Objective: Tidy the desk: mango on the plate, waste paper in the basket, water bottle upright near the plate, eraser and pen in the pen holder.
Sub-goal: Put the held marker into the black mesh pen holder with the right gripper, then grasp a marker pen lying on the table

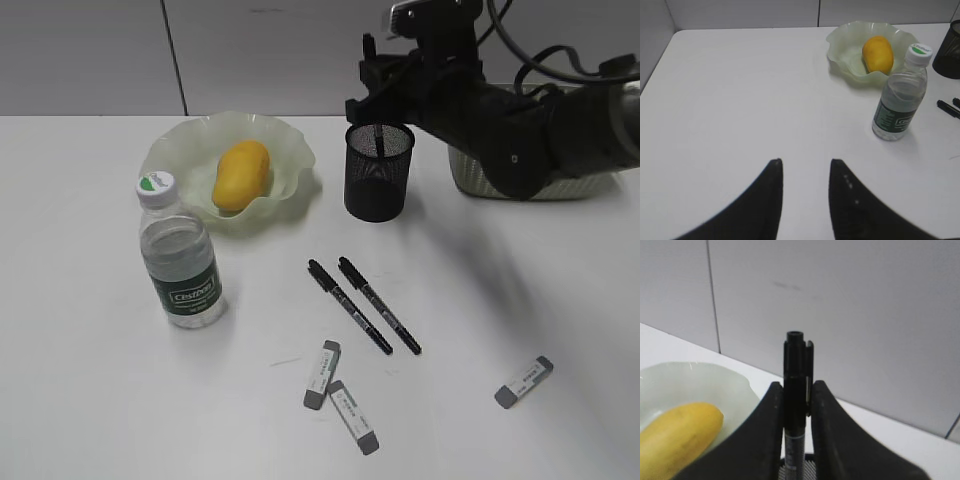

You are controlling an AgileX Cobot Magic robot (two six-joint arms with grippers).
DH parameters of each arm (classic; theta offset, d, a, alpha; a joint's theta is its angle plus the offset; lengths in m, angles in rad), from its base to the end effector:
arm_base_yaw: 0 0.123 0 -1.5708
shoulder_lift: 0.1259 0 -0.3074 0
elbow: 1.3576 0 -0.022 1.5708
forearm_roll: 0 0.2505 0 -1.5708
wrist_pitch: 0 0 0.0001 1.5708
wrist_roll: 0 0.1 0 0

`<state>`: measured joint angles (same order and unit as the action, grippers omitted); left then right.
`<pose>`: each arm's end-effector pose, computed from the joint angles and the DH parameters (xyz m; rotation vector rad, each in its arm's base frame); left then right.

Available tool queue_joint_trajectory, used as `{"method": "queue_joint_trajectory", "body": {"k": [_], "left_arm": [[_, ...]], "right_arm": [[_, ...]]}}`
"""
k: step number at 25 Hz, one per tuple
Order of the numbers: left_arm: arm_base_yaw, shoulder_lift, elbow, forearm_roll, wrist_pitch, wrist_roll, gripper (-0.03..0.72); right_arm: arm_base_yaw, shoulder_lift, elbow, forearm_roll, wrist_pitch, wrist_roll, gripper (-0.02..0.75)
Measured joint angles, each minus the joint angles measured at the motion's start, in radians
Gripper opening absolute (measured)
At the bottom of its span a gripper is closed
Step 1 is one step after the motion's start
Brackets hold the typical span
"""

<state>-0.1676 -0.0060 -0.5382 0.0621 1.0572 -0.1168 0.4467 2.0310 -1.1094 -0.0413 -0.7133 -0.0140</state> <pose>-0.0238 0.0095 0.2842 0.0464 1.9961 -0.1095 0.4081 0.1985 0.1961 -0.4343 1.6463 0.3231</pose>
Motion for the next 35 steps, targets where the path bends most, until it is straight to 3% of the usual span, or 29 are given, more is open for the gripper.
{"method": "queue_joint_trajectory", "body": {"k": [3, 5, 9, 12, 15, 19, 24, 29, 35], "left_arm": [[0.000, 0.000, 0.000, 0.000, 0.000, 0.000, 0.236], [0.000, 0.000, 0.000, 0.000, 0.000, 0.000, 0.236], [0.000, 0.000, 0.000, 0.000, 0.000, 0.000, 0.235], [0.000, 0.000, 0.000, 0.000, 0.000, 0.000, 0.235], [0.000, 0.000, 0.000, 0.000, 0.000, 0.000, 0.235], [0.000, 0.000, 0.000, 0.000, 0.000, 0.000, 0.235], [0.000, 0.000, 0.000, 0.000, 0.000, 0.000, 0.235], [0.000, 0.000, 0.000, 0.000, 0.000, 0.000, 0.236], [0.000, 0.000, 0.000, 0.000, 0.000, 0.000, 0.237]], "right_arm": [[0.000, 0.038, 0.000, 0.047, -0.010, -0.006, 0.146], [0.000, 0.043, 0.000, 0.057, -0.009, -0.006, 0.212], [0.000, 0.019, 0.005, 0.094, 0.012, -0.006, 0.426], [0.000, -0.089, 0.010, 0.107, 0.162, -0.006, 0.476], [0.000, -0.290, 0.010, 0.105, 0.462, -0.062, 0.475], [0.000, -0.557, 0.011, 0.075, 1.008, -0.112, 0.419], [0.000, -0.894, 0.107, 0.027, 1.541, 0.000, 0.370], [0.000, -1.279, 0.294, -0.018, 1.791, 0.065, 0.362], [0.000, -1.701, 0.517, -0.022, 1.800, 0.072, 0.340]]}}
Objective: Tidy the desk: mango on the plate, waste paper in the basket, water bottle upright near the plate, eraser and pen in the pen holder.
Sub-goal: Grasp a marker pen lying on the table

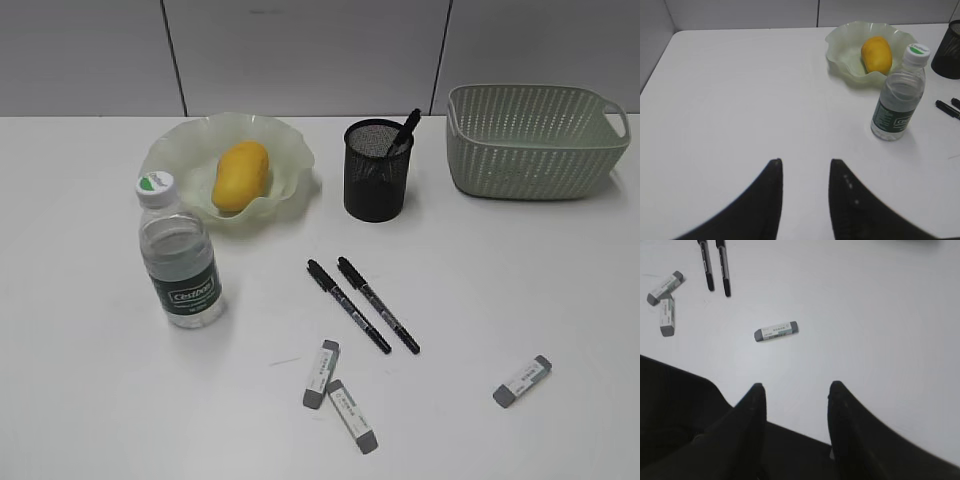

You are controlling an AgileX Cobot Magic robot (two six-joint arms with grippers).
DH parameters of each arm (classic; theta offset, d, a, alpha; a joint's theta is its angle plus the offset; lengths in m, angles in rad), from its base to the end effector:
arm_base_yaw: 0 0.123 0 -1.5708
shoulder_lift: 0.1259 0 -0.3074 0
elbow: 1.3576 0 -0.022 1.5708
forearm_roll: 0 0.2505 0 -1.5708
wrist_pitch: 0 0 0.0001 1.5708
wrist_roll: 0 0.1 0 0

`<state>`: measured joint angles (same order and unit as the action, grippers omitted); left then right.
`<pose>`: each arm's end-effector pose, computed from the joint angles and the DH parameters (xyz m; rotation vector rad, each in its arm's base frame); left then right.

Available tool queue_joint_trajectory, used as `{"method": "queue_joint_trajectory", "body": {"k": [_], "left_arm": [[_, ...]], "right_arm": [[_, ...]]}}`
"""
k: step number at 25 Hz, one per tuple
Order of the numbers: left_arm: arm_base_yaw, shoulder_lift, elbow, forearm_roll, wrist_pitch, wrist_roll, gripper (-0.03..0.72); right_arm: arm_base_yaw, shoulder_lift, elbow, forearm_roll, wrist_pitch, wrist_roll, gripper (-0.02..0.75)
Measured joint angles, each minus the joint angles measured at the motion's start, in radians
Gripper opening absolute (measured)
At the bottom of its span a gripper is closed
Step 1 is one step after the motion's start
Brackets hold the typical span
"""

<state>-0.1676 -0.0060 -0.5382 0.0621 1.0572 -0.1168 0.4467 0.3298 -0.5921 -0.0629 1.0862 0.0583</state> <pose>-0.0238 0.0095 0.2842 0.0464 1.9961 -0.1095 0.0256 0.0061 0.2977 -0.4514 2.2673 0.1790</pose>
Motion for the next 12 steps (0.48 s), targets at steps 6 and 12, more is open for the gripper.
{"method": "queue_joint_trajectory", "body": {"k": [6, 12], "left_arm": [[0.000, 0.050, -0.003, -0.005, -0.008, 0.021, 0.243], [0.000, 0.284, -0.085, -0.198, -0.185, 0.238, 0.258]], "right_arm": [[0.000, -0.242, 0.078, 0.000, -0.039, -0.003, 0.286], [0.000, -0.306, 0.083, 0.000, -0.043, -0.007, 0.281]]}}
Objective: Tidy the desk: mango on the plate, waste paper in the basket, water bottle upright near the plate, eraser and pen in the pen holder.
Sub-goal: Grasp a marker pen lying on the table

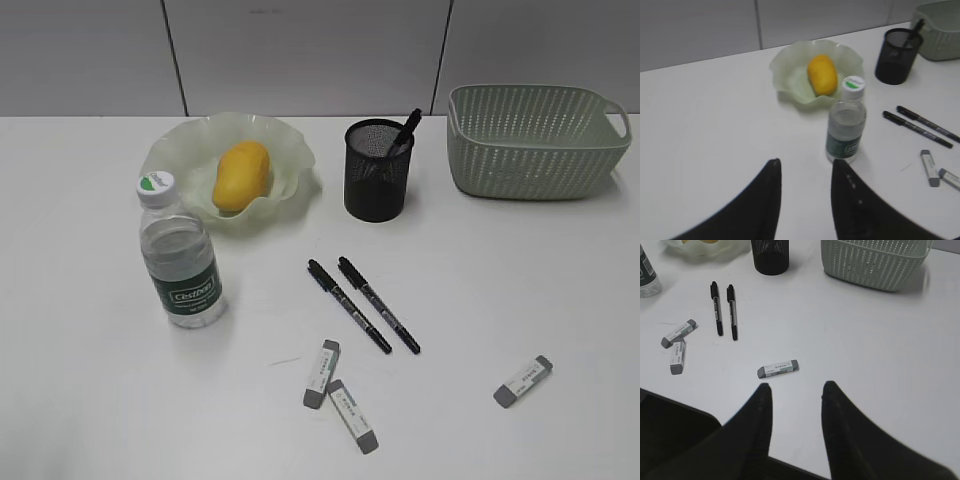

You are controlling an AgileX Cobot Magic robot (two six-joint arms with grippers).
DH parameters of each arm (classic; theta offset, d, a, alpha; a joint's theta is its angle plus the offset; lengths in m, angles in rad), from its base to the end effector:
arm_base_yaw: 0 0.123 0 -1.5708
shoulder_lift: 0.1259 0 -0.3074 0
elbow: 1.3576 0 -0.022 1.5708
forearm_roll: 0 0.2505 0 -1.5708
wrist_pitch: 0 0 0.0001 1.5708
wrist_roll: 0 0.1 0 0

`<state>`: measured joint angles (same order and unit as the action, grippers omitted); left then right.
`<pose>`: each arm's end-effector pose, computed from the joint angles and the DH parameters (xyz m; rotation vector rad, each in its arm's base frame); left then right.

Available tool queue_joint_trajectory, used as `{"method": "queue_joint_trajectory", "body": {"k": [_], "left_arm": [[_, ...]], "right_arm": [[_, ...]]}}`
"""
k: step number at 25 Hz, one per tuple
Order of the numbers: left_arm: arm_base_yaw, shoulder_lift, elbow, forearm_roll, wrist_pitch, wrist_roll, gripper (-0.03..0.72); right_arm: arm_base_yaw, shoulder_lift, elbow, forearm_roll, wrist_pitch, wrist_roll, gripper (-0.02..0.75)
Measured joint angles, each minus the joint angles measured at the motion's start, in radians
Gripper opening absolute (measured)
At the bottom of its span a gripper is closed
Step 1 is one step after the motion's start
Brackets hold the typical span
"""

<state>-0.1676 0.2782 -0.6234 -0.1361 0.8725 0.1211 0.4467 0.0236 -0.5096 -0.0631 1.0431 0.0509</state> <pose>0.0236 -0.0145 0.3268 0.2677 1.9909 -0.1903 -0.0125 -0.0120 0.2779 -0.4008 2.0075 0.2359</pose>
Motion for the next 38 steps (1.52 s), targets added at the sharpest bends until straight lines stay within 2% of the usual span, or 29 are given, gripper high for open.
{"method": "queue_joint_trajectory", "body": {"k": [2, 5, 8, 11, 12, 14, 16, 17, 19, 22, 25, 27, 31, 38], "left_arm": [[0.002, 0.114, -0.042, -0.099, -0.044, 0.111, 0.255], [-0.007, 0.301, -0.118, -0.218, -0.113, 0.207, 0.246], [-0.070, 0.501, -0.201, -0.294, -0.163, 0.261, 0.244], [-0.247, 0.694, -0.274, -0.298, -0.218, 0.264, 0.241], [-0.337, 0.740, -0.293, -0.276, -0.253, 0.234, 0.241], [-0.529, 0.859, -0.330, -0.171, -0.325, 0.112, 0.241], [-0.682, 0.993, -0.382, -0.003, -0.365, -0.086, 0.241], [-0.746, 1.074, -0.420, 0.088, -0.364, -0.174, 0.243], [-0.822, 1.228, -0.511, 0.203, -0.342, -0.331, 0.272], [-0.847, 1.451, -0.658, 0.232, -0.298, -0.436, 0.388], [-0.822, 1.613, -0.790, 0.232, -0.259, -0.577, 0.486], [-0.786, 1.696, -0.854, 0.245, -0.235, -0.706, 0.486], [-0.726, 1.822, -0.929, 0.327, -0.171, -0.936, 0.405], [-0.716, 1.912, -0.963, 0.482, -0.111, -1.276, 0.372]], "right_arm": [[0.000, -0.003, 0.000, 0.000, 0.000, -0.001, 0.279], [0.000, -0.003, 0.000, 0.000, 0.000, -0.001, 0.279], [0.000, -0.003, 0.000, 0.000, 0.000, -0.001, 0.278], [0.000, -0.003, 0.000, 0.000, 0.000, -0.002, 0.277], [0.000, -0.003, 0.000, -0.001, 0.000, -0.002, 0.277], [0.000, -0.003, 0.000, -0.001, 0.000, -0.002, 0.276], [0.000, -0.003, 0.000, -0.001, 0.000, -0.002, 0.272], [0.000, -0.003, 0.000, -0.001, 0.000, -0.002, 0.269], [0.000, -0.003, 0.000, -0.001, -0.001, -0.003, 0.268], [0.000, -0.003, 0.000, -0.001, -0.001, -0.003, 0.268], [0.000, -0.003, 0.000, -0.001, -0.001, -0.003, 0.267], [0.000, -0.003, 0.000, -0.001, -0.001, -0.003, 0.265], [0.000, -0.003, 0.000, -0.001, -0.001, -0.003, 0.262], [0.000, -0.003, 0.000, -0.001, -0.001, -0.003, 0.258]]}}
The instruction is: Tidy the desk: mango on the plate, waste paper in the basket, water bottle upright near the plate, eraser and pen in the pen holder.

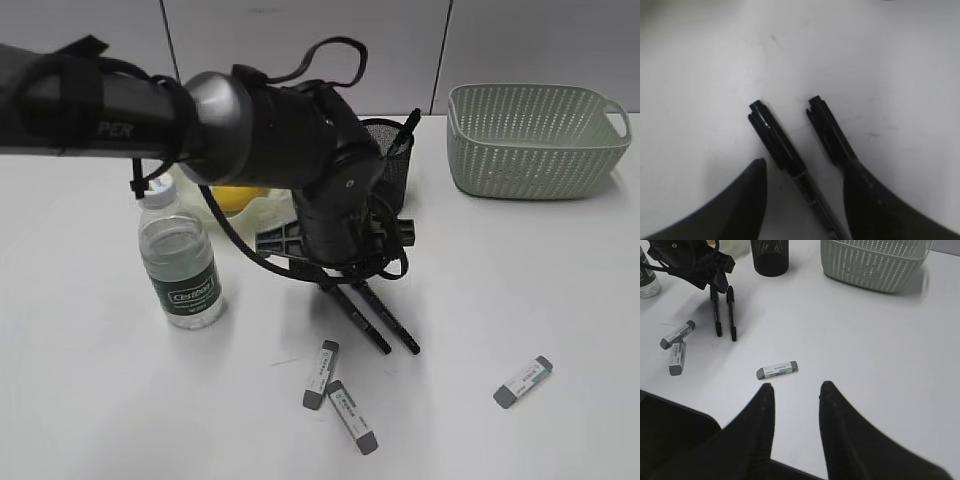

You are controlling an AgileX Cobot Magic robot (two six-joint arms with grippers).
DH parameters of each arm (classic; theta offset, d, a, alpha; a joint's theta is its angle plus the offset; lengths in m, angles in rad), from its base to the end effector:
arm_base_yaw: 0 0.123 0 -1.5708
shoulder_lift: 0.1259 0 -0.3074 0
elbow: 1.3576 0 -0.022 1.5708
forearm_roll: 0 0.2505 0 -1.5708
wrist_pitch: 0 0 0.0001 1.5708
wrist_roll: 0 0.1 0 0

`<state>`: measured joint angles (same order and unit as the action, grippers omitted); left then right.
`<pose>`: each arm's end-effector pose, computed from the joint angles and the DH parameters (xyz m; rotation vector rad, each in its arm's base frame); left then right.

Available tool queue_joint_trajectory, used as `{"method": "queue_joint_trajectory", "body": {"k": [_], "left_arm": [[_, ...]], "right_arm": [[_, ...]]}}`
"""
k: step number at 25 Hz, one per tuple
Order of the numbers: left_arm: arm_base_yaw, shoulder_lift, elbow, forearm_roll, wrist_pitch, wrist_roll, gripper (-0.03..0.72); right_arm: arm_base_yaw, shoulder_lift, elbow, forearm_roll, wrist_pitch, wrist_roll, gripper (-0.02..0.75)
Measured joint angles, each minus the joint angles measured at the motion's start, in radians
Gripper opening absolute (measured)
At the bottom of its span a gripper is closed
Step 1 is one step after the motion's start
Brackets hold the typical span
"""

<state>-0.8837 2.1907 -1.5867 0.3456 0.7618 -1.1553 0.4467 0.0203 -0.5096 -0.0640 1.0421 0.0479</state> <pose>0.3149 -0.3470 0.1519 -0.0762 2.7533 -0.1439 -0.0129 -0.0123 0.2780 -0.4028 2.0025 0.2339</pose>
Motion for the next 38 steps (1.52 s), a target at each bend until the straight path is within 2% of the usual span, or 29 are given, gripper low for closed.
{"method": "queue_joint_trajectory", "body": {"k": [7, 15, 17, 20, 23, 30, 34, 36, 38], "left_arm": [[0.000, 0.048, -0.004, 0.030, 0.007, -0.098, 0.349], [0.000, 0.075, -0.008, 0.038, -0.001, -0.107, 0.335], [0.000, 0.077, -0.009, 0.042, -0.001, -0.107, 0.300], [0.000, 0.079, -0.009, 0.054, -0.004, -0.107, 0.192], [0.000, 0.080, -0.009, 0.063, -0.031, -0.107, 0.120], [0.000, 0.082, -0.023, 0.077, -0.087, -0.110, 0.095], [0.000, 0.034, -0.046, 0.180, -0.098, -0.129, 0.090], [0.000, -0.019, -0.053, 0.275, -0.126, -0.172, 0.089], [0.000, -0.079, -0.059, 0.415, -0.178, -0.227, 0.090]], "right_arm": [[0.000, 0.000, 0.000, 0.000, -0.001, 0.000, 0.258], [0.000, 0.000, 0.000, 0.000, -0.001, -0.001, 0.257], [0.000, 0.000, 0.000, 0.000, -0.001, -0.001, 0.257], [0.000, 0.000, 0.000, 0.000, -0.001, -0.001, 0.256], [0.000, 0.000, 0.000, 0.000, -0.001, -0.001, 0.251], [0.000, 0.000, 0.000, 0.000, -0.001, -0.001, 0.247], [0.000, 0.000, 0.000, 0.000, -0.001, -0.001, 0.247], [0.000, 0.000, 0.000, 0.000, -0.001, -0.001, 0.247], [0.000, 0.000, 0.000, 0.000, -0.001, -0.001, 0.247]]}}
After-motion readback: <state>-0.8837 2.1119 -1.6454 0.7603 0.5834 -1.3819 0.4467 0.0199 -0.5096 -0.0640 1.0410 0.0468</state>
